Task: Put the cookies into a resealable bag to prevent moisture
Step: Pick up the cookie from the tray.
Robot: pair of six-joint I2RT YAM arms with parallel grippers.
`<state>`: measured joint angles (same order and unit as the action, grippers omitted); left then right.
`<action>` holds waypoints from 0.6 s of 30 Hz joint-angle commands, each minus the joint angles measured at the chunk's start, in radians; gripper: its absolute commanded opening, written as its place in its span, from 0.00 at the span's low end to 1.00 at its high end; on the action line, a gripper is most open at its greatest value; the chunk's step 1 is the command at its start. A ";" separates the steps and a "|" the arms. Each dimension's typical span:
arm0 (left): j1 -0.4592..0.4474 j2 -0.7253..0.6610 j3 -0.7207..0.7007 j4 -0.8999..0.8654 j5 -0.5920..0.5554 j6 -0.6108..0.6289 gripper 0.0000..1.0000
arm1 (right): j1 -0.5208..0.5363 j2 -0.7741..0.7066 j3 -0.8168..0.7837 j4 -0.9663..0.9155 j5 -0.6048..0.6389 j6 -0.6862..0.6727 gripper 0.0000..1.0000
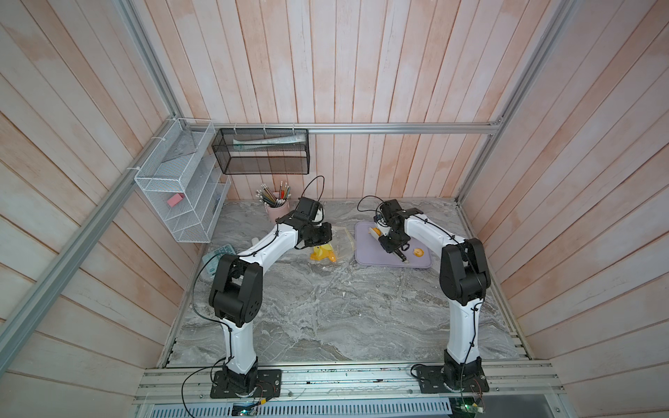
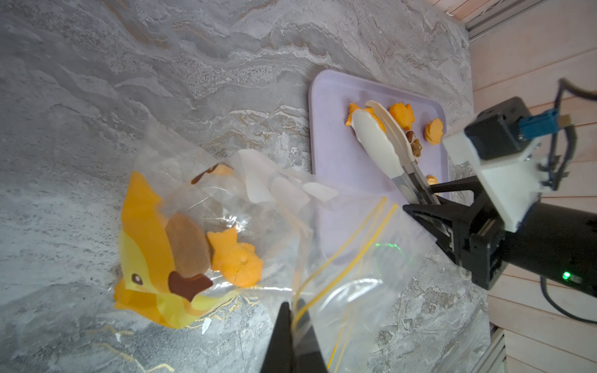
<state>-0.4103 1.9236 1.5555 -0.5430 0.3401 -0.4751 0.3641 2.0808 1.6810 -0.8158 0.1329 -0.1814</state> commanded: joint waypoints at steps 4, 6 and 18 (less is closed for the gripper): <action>0.002 -0.009 0.006 -0.002 0.010 0.006 0.00 | 0.004 -0.174 -0.049 0.032 -0.063 0.042 0.30; 0.000 -0.007 0.010 -0.003 0.010 0.004 0.00 | 0.007 -0.225 -0.079 0.033 -0.098 0.050 0.30; -0.012 0.005 0.039 -0.015 0.012 0.002 0.00 | 0.121 -0.466 -0.214 -0.003 -0.351 0.067 0.30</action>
<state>-0.4156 1.9240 1.5639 -0.5468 0.3405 -0.4751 0.4603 1.6485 1.4788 -0.8089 -0.1184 -0.1310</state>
